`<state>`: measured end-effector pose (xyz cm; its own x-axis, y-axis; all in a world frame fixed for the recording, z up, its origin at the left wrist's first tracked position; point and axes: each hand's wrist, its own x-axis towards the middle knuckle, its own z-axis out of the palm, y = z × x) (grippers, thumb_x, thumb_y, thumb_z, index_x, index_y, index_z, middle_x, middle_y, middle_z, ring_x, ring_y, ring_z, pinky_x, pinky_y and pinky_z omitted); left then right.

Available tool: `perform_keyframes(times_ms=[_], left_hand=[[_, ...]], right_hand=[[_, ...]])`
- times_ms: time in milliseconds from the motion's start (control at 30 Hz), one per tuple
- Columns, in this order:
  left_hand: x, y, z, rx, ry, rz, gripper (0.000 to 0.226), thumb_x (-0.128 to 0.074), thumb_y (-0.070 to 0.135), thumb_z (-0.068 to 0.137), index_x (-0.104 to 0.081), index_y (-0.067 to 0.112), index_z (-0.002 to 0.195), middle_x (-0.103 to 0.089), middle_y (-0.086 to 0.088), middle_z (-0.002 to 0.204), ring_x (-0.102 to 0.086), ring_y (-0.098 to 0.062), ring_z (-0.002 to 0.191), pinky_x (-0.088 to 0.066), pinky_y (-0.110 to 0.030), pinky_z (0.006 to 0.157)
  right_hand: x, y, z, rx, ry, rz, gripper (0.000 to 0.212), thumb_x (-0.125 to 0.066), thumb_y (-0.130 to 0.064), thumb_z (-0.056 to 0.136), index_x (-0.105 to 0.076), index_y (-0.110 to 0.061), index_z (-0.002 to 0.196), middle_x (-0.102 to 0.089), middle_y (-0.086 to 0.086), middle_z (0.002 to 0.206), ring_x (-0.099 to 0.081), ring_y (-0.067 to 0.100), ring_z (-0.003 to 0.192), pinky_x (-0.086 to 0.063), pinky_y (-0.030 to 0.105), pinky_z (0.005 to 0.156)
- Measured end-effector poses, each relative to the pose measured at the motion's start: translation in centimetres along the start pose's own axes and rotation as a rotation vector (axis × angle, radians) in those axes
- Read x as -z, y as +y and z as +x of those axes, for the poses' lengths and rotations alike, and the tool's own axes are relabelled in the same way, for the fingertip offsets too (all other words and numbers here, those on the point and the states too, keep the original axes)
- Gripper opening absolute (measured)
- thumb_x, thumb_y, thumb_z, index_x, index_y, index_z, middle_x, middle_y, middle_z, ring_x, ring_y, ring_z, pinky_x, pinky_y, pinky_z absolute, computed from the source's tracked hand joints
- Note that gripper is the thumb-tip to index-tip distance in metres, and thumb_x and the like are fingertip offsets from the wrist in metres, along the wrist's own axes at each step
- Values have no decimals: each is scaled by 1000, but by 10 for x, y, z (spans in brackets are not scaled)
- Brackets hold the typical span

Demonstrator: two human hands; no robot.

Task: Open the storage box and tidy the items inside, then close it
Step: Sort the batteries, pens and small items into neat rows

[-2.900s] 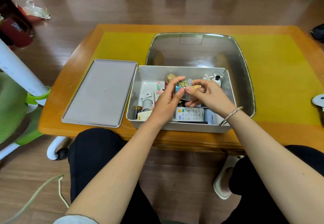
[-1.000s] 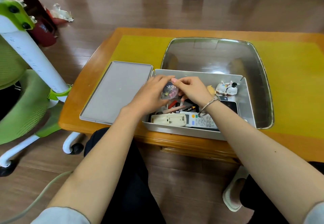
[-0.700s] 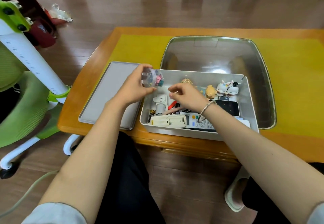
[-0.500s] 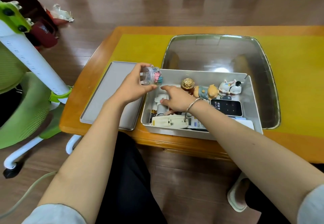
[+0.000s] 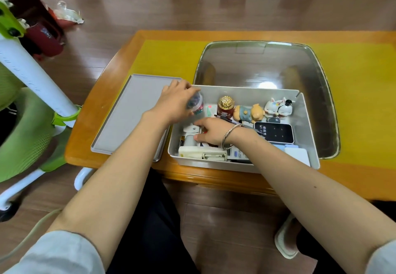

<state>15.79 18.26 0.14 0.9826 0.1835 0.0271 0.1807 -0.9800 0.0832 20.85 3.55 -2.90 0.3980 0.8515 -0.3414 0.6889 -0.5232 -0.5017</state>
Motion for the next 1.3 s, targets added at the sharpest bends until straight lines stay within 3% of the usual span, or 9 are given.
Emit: perform_keyframes(times_ms=[133,267,367,533,767,900,1033,1167,1300], left_hand=[[-10,4,5,-36,-47,111,64,-68,39,83,-42,23,139,-44,-7,133,-37,-27,121,-27,-37,91],[-18,13,6,-19,-109,218,53,-63,21,84,-44,19,133,-47,-8,130,-43,-27,122,-30,-37,90],[-25,17,0,11,-117,219,52,-61,15,83,-41,16,131,-49,-8,128,-49,-28,118,-33,-40,90],[-32,12,-9,-15,19,177,29,-54,24,90,-51,17,118,-56,-5,121,-54,-27,110,-32,-40,90],[-39,14,-1,11,26,181,30,-55,31,91,-55,17,118,-60,-3,120,-55,-26,111,-28,-40,97],[-42,13,2,31,59,201,25,-58,24,89,-55,14,112,-61,-5,115,-56,-27,107,-32,-38,90],[-39,15,5,36,44,182,32,-62,30,88,-52,10,111,-59,-10,116,-54,-30,109,-36,-38,83],[-37,16,4,38,35,133,34,-63,31,87,-53,9,112,-58,-12,115,-53,-32,109,-38,-39,83],[-35,16,-1,16,49,85,29,-57,23,88,-58,6,110,-61,-13,112,-55,-33,104,-40,-38,80]], right_hand=[[1,2,-7,23,-25,16,54,-54,-34,93,-39,-13,141,-56,11,129,-52,26,115,-42,29,94],[-2,3,-10,43,17,27,47,-55,-29,93,-45,-10,135,-61,12,118,-56,26,106,-40,25,80],[-3,5,-14,44,47,24,43,-55,-31,92,-51,-7,128,-62,12,115,-57,25,100,-42,27,80],[-2,15,-20,25,104,-76,24,-47,-33,95,-53,-10,90,-56,10,100,-56,29,96,-45,36,80],[-2,18,-15,-19,89,-250,47,-39,-42,97,-59,-2,110,-49,17,130,-48,34,119,-39,41,98],[-4,20,-10,-42,41,-289,60,-32,-53,96,-56,-3,120,-33,16,149,-37,31,133,-32,40,108],[-3,20,-8,-52,14,-316,65,-28,-57,95,-52,-6,126,-27,14,153,-34,30,135,-31,41,109],[-4,16,-9,-82,-12,-284,77,-24,-62,94,-35,-2,141,-19,16,155,-26,30,140,-24,38,112],[-1,14,-9,-110,-16,-232,81,-23,-64,92,-30,-2,144,-20,16,155,-30,30,138,-27,38,110]])
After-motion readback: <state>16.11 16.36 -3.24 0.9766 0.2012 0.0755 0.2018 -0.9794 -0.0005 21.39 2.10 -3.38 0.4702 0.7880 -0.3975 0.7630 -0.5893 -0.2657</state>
